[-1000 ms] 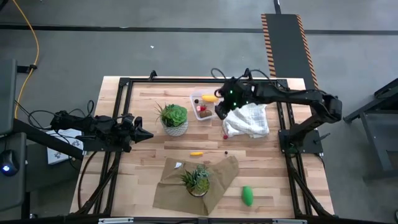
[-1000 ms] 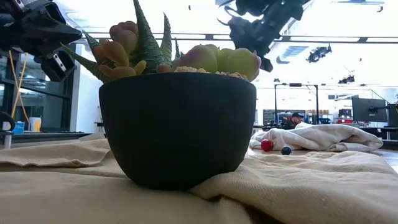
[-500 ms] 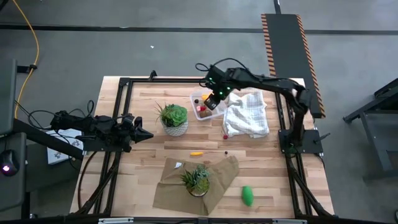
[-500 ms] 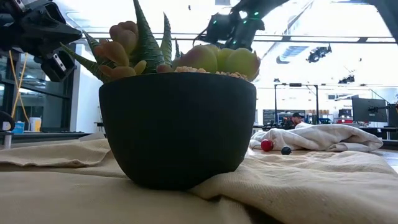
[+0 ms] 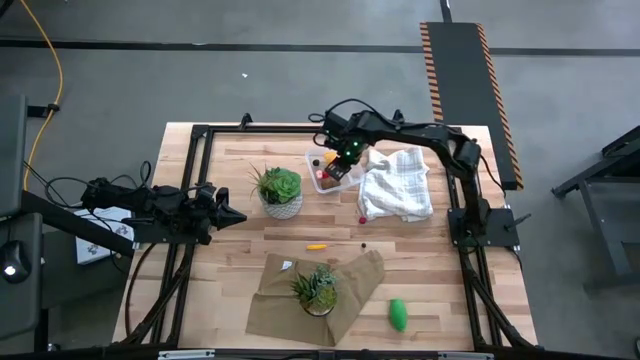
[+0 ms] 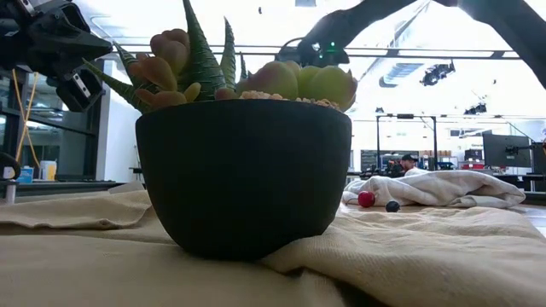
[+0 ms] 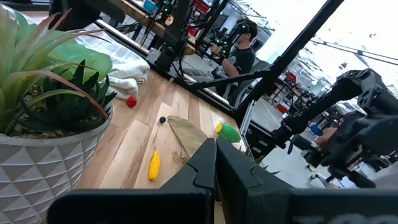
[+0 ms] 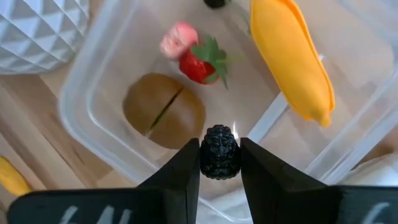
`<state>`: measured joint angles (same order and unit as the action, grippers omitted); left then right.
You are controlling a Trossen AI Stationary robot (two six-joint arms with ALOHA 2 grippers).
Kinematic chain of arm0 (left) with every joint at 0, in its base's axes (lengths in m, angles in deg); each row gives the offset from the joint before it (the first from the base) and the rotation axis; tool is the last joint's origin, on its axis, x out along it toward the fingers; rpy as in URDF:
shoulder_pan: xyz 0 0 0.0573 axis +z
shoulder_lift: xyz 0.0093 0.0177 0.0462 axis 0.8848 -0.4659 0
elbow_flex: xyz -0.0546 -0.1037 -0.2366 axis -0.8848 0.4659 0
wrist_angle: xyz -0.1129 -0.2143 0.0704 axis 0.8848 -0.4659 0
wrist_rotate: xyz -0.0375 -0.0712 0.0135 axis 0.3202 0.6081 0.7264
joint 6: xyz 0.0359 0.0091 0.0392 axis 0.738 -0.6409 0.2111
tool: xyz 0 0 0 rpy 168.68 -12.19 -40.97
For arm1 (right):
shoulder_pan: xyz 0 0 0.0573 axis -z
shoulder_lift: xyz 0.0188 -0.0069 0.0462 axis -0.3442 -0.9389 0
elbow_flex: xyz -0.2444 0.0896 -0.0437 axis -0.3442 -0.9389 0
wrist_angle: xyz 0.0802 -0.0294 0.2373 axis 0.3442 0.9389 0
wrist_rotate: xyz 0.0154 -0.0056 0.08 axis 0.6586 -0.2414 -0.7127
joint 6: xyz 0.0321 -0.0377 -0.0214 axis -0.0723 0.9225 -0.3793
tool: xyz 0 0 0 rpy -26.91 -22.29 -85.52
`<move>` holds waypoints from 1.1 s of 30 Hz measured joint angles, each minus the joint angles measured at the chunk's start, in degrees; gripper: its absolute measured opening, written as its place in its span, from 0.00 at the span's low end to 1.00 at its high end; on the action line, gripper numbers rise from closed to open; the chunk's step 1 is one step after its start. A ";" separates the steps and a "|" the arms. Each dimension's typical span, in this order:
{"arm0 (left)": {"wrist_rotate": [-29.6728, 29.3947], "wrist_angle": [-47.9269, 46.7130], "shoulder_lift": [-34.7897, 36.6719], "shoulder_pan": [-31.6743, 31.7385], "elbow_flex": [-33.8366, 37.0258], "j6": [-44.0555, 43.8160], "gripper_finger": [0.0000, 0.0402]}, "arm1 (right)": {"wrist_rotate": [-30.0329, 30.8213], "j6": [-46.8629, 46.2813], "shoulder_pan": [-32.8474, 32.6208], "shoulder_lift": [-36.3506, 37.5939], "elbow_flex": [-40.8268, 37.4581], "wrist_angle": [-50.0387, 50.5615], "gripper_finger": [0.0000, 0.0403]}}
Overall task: Pick and placing Produce into tupperware
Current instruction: Put the blackberry into the transparent bin, then put the blueberry into the transparent bin
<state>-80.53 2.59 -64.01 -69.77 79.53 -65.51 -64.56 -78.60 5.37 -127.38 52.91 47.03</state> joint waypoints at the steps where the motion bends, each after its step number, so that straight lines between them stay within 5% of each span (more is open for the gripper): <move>1: 0.00 0.00 0.00 0.00 0.00 0.00 0.00 | 0.00 0.10 0.00 -0.11 -0.36 -0.11 0.21; 33: 0.00 0.00 0.00 0.00 0.00 0.00 0.00 | -2.70 -0.50 -1.72 0.41 -2.82 -2.23 0.32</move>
<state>-80.53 2.59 -64.01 -69.76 79.53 -65.51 -67.26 -79.10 3.64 -126.97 50.09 44.80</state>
